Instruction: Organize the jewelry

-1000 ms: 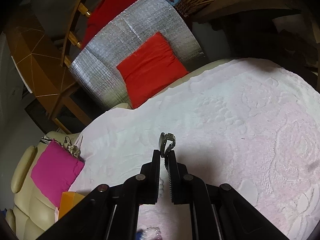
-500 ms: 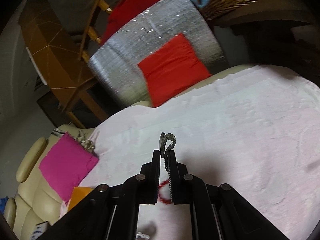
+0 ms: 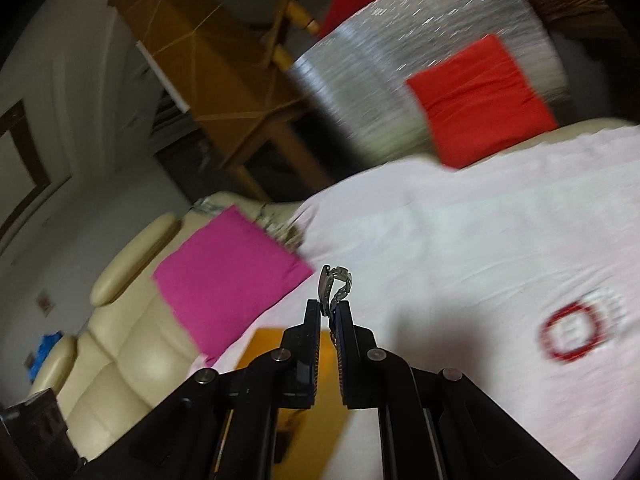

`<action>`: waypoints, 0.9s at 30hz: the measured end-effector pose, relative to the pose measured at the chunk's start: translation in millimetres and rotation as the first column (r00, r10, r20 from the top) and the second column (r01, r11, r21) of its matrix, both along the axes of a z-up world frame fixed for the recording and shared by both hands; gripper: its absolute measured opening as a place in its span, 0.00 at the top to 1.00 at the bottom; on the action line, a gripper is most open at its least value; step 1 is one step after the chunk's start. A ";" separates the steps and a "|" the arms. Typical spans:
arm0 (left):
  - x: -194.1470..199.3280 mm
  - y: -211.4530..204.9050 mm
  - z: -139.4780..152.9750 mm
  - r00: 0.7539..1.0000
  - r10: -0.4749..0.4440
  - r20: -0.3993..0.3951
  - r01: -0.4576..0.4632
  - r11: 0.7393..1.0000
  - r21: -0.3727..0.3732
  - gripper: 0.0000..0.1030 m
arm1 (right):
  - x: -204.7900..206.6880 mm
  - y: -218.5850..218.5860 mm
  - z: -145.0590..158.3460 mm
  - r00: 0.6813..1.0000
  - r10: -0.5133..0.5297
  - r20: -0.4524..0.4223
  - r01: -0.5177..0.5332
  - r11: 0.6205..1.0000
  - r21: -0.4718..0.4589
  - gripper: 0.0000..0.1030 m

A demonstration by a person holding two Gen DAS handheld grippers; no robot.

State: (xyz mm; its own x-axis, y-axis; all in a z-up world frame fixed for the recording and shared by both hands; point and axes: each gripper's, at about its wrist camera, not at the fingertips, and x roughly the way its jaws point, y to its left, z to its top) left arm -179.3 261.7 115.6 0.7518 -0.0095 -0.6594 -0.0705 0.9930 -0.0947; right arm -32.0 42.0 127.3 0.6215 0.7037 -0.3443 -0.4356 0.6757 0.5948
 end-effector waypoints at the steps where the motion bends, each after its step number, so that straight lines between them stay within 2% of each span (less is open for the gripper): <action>1: -0.4 7.7 -3.8 1.000 0.017 -0.013 -0.017 1.000 0.002 0.85 | -0.5 10.0 -0.9 1.000 0.020 -0.002 -0.020 1.000 0.001 0.92; 7: 13.4 49.8 -43.5 0.990 0.082 -0.117 -0.083 0.997 -0.008 0.85 | 1.6 85.7 -12.1 0.988 0.152 -0.027 -0.153 0.985 -0.077 0.92; 12: 34.9 64.1 -72.8 0.973 0.118 -0.200 -0.119 0.993 0.006 0.85 | 26.1 141.1 -42.0 0.966 0.205 -0.158 -0.232 0.957 -0.176 0.90; 14: 34.6 69.6 -78.7 0.966 0.138 -0.220 -0.137 0.990 0.022 0.85 | 36.9 151.5 -52.6 0.952 0.213 -0.219 -0.250 0.954 -0.162 0.88; 16: 36.7 73.7 -81.3 0.957 0.174 -0.233 -0.167 0.985 0.047 0.81 | 40.4 148.3 -53.6 0.957 0.189 -0.218 -0.226 0.960 -0.163 0.88; 17: 35.9 75.1 -81.7 0.955 0.176 -0.238 -0.169 0.984 0.050 0.79 | 42.7 145.0 -51.8 0.959 0.184 -0.216 -0.219 0.963 -0.154 0.85; 21: 32.3 67.4 -78.4 0.959 0.171 -0.224 -0.159 0.985 0.072 0.65 | 41.2 106.5 -41.4 0.977 0.133 -0.170 -0.150 0.985 -0.091 0.61; 27: 27.3 37.2 -56.7 0.978 0.134 -0.159 -0.123 0.990 0.076 0.65 | 29.8 30.3 -35.4 0.990 0.017 -0.140 -0.028 0.997 -0.076 0.60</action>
State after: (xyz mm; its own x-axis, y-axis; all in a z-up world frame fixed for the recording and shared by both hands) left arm -152.0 298.9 58.9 0.6260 0.1270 -0.7694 -0.2067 0.9784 -0.0066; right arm -2.2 72.3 91.8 0.5479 0.6847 -0.4806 -0.3680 0.7132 0.5966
